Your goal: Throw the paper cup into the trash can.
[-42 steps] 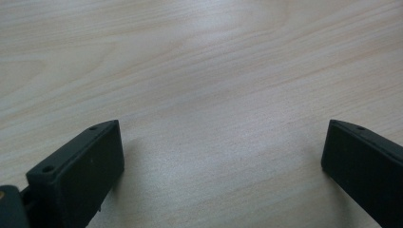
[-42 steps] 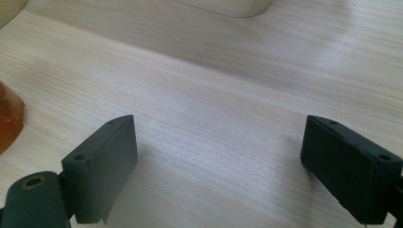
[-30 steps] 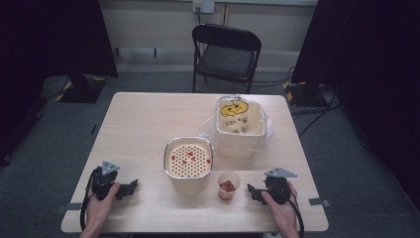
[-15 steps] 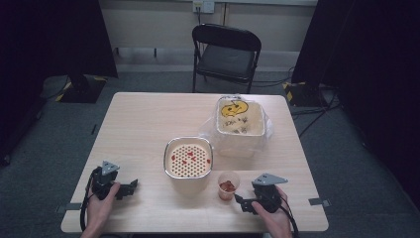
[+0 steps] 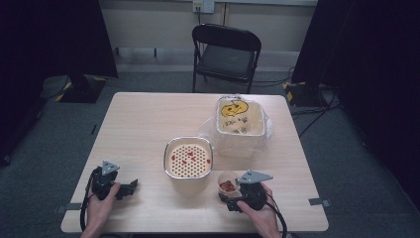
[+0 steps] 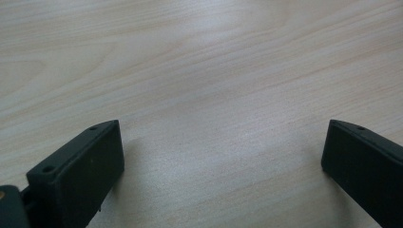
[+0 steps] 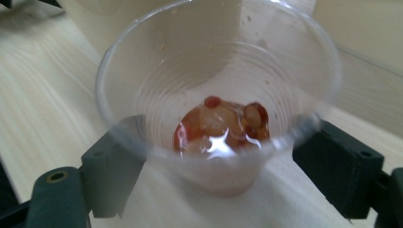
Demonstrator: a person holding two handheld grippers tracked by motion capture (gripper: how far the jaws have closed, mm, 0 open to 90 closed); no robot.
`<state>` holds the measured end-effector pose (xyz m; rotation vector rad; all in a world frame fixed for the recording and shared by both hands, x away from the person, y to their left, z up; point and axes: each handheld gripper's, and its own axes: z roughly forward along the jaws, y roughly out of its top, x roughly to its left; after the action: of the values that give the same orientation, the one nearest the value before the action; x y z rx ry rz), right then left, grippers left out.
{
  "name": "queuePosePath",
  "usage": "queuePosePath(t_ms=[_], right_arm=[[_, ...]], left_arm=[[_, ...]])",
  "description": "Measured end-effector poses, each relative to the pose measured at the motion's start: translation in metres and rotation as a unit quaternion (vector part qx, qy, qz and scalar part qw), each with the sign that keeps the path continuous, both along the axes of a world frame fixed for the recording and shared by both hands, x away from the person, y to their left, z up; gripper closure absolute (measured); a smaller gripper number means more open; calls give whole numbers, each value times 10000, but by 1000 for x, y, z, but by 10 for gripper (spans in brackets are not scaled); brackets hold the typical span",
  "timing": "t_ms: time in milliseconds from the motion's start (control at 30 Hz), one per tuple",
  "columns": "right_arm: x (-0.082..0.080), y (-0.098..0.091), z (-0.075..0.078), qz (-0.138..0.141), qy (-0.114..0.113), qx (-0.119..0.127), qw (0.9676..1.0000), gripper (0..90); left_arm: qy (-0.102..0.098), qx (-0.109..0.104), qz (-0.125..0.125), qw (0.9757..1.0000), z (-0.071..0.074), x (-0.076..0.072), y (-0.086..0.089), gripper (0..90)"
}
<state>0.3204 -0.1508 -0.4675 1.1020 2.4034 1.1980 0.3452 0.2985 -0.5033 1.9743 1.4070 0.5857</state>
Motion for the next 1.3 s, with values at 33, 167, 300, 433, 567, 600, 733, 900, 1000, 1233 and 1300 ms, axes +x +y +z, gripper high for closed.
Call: queuePosePath(t_ms=[33, 167, 300, 433, 567, 600, 733, 900, 1000, 1233, 1300], right_arm=[[2, 2, -1, 0, 6, 11, 10000, 187], [8, 9, -5, 50, 24, 208, 9998, 222], [12, 14, -7, 7, -7, 235, 9997, 280], [13, 14, -9, 24, -31, 204, 9998, 317], [12, 13, -8, 23, -85, 203, 9998, 350], [12, 13, -8, 18, -107, 201, 9997, 357], [13, 9, -3, -40, -142, 278, 9995, 364], [13, 4, 2, -96, -161, 336, 9993, 369], [12, 0, 8, -110, -194, 376, 9990, 371], [12, -8, 16, -216, -262, 461, 9984, 375], [14, -10, 20, -248, -303, 498, 9980, 376]], left_arm=[[0, -2, -2, 10000, 0, 0, 0, 0], [1, -3, -2, 10000, 0, 0, 0, 0], [2, -2, -2, 10000, 0, 0, 0, 0], [1, -4, -4, 10000, 0, 0, 0, 0], [-1, -2, -2, 10000, 0, 0, 0, 0], [1, 0, 0, 10000, 0, 0, 0, 0], [1, -4, -3, 10000, 0, 0, 0, 0], [1, -7, -4, 10000, 0, 0, 0, 0], [1, -5, -5, 10000, 0, 0, 0, 0], [1, -7, -3, 10000, 0, 0, 0, 0], [1, -1, -2, 10000, 0, 0, 0, 0]])
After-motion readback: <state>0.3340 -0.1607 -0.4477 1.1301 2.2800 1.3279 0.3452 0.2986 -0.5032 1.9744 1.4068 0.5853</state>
